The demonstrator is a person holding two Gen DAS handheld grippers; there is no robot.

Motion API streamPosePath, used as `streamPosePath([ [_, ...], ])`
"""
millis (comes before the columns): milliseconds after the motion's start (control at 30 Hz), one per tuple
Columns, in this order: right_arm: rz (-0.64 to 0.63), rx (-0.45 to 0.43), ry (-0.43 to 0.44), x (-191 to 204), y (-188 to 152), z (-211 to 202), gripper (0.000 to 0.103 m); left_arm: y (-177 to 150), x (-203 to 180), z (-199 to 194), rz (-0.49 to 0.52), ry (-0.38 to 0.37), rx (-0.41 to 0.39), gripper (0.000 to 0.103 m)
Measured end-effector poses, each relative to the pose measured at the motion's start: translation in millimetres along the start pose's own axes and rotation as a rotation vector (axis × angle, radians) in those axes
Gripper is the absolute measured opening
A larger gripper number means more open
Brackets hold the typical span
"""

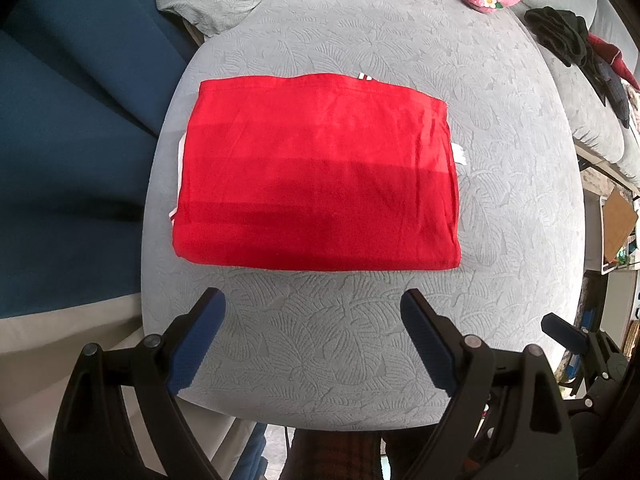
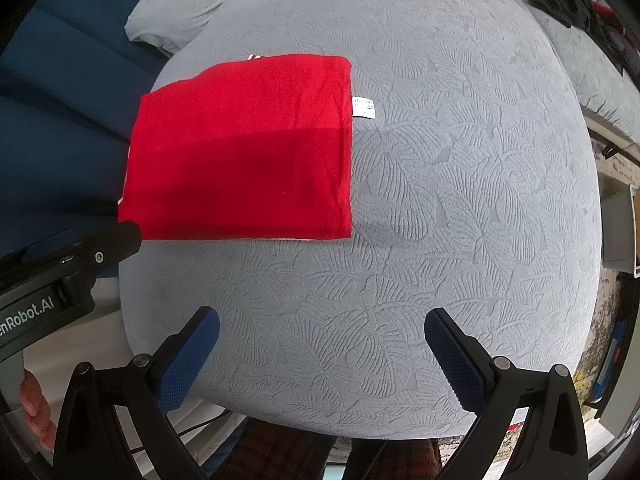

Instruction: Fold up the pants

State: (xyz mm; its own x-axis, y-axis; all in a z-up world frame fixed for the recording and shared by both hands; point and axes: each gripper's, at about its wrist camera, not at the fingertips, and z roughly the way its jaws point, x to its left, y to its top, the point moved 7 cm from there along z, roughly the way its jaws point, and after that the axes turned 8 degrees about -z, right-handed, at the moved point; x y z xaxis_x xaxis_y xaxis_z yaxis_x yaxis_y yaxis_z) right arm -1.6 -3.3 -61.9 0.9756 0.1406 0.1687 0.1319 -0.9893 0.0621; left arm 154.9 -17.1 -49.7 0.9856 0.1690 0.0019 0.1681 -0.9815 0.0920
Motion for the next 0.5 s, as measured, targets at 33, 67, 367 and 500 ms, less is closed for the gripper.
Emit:
streamPosePath([
  [33, 0.001, -0.001, -0.001, -0.1, -0.5, -0.1, 0.101, -0.3, -0.2, 0.1, 0.0, -0.001, 0.0, 0.087],
  [67, 0.003, -0.002, -0.001, -0.5, -0.9, -0.3, 0.101, -0.7, -0.7, 0.3, 0.001, -0.004, 0.001, 0.087],
  [367, 0.091, -0.023, -0.01, -20.4, -14.1, -3.4, 0.101, -6.8, -26.8, -2.1, 0.076, -0.033, -0.004, 0.087],
  [500, 0.172, -0.038, -0.014, -39.3, -27.8, -6.6, 0.101, -14.4, -51.1, -1.9, 0.147, -0.055, 0.003, 0.087],
])
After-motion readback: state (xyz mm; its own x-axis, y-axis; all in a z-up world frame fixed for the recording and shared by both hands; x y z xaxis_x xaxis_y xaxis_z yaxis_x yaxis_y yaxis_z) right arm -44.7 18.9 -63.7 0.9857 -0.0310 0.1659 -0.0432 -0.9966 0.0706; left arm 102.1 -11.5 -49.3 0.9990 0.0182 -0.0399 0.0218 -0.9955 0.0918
